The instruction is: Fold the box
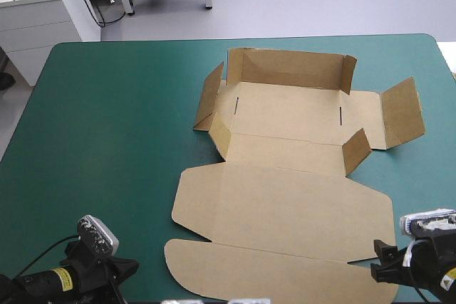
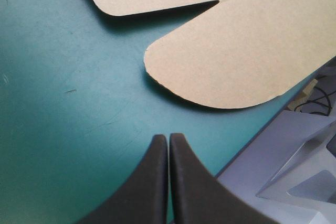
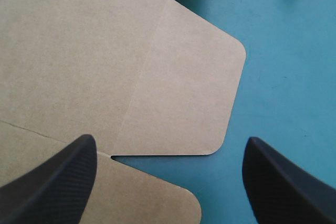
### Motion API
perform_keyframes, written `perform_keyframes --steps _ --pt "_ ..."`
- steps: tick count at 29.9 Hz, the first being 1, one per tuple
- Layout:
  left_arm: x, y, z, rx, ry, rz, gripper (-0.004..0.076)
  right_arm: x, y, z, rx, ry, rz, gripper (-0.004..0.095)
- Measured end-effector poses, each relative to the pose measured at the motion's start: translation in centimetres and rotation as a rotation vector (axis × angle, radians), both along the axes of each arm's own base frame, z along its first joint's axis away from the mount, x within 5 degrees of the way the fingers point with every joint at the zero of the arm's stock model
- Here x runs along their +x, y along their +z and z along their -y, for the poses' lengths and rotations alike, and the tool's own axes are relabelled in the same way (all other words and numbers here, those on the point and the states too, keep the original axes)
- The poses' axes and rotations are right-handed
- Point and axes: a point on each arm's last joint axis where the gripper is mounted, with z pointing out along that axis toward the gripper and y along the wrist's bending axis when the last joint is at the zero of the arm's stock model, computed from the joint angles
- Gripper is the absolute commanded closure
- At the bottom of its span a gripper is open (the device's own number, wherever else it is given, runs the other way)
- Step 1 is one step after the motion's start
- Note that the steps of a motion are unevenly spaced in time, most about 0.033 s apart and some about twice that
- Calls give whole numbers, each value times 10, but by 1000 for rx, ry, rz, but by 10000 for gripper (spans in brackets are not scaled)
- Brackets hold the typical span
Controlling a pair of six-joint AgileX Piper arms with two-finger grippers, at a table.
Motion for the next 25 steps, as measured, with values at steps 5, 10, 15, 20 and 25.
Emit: perform_keyframes --steps 5,10,15,20,25 --pt "0 0 0 0 0 0 732 25 6 -2 25 -37 -94 187" --pt "0 0 0 0 0 0 732 60 18 -4 40 -64 -145 187" --pt "0 0 0 0 0 0 732 102 33 -6 38 -79 -162 189" --pt "0 0 0 0 0 0 732 151 39 -9 31 -83 -192 189" --pt "0 0 -1 7 0 0 732 199 33 -12 23 -85 -260 193"
